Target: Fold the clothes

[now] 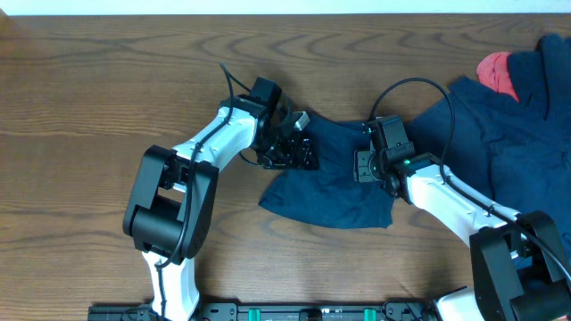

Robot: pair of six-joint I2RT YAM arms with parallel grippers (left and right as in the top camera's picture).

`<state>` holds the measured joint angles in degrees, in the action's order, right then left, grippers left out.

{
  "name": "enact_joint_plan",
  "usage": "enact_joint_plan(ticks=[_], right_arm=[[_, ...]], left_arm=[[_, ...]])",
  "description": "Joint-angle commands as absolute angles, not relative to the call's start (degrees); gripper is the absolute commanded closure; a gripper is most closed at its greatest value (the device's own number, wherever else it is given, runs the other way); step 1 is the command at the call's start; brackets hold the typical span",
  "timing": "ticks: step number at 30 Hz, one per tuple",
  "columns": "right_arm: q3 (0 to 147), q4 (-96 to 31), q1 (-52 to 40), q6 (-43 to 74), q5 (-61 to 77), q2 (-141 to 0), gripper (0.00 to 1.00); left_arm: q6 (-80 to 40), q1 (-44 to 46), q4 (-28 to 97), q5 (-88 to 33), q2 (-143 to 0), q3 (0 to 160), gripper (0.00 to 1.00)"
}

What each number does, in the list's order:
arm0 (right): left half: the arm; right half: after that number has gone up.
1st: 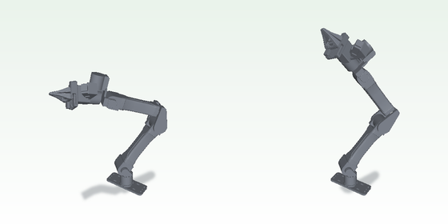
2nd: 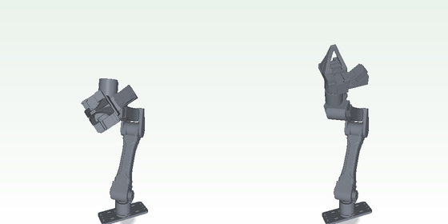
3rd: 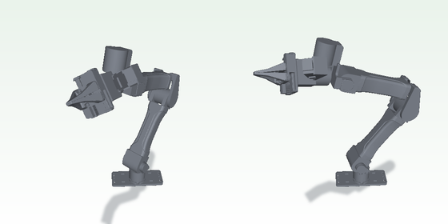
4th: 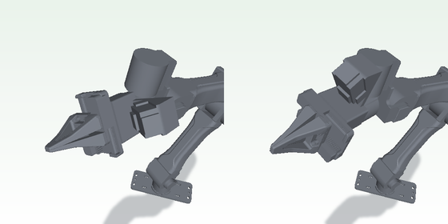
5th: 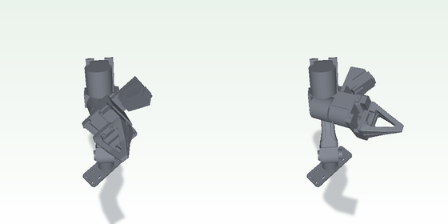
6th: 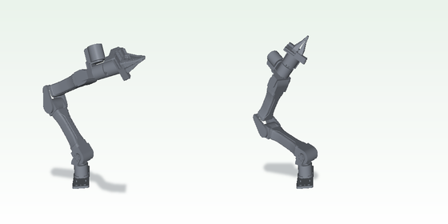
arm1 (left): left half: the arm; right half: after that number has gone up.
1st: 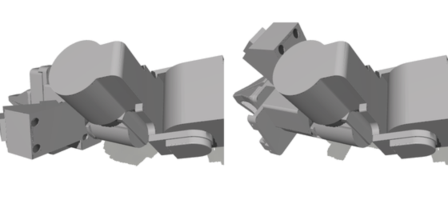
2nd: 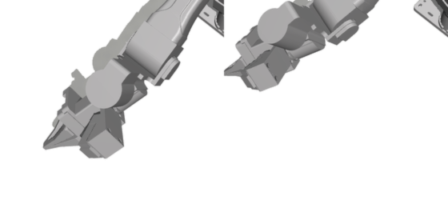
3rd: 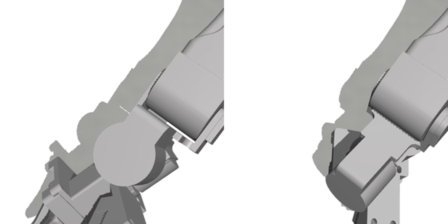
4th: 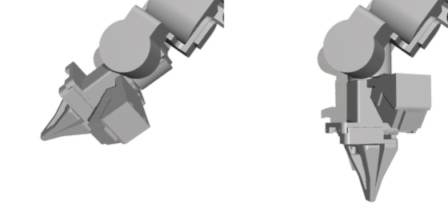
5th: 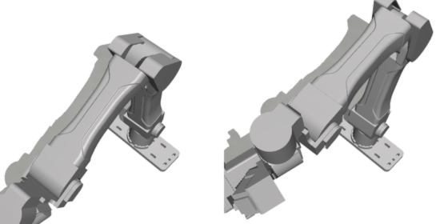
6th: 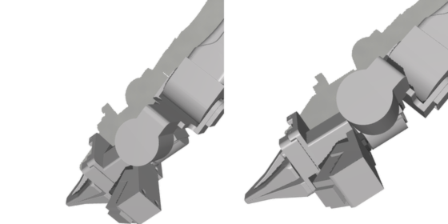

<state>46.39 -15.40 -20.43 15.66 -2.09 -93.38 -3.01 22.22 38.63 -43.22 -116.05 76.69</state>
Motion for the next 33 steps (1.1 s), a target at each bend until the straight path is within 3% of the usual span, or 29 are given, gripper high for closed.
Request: enact_joint_plan(ticks=[1,3,6,8,16,26,33], right_arm=[[46.1,-15.6,-20.3,14.9,-1.9,-93.9,0.39],[46.1,-15.9,-20.3,14.9,-1.9,-93.9,0.39],[46.1,-16.3,-20.3,14.9,-1.9,-93.9,0.39],[46.1,-16.3,-20.3,14.9,-1.9,-93.9,0.40],[46.2,-16.9,-19.9,14.0,-2.0,-89.3,0.35],[46.5,-20.9,-17.5,13.6,-1.9,-72.6,0.31],[46.5,-26.0,-17.4,13.6,-1.9,-71.9,0.33]], left_arm=[[-0.4,22.4,38.0,-45.8,-116.8,76.9,0.46],[-0.4,22.4,38.0,-45.4,-116.8,76.9,0.64],[-0.4,22.4,38.0,-44.5,-116.8,76.9,0.78],[-0.4,22.4,38.0,-43.7,-116.8,76.9,0.94],[-0.7,16.8,44.1,-24.4,-115.7,76.9,0.94],[-3.5,-3.6,45.5,4.9,-114.0,76.9,0.93],[-0.4,-15.1,38.1,10.2,-114.0,76.9,0.91]])
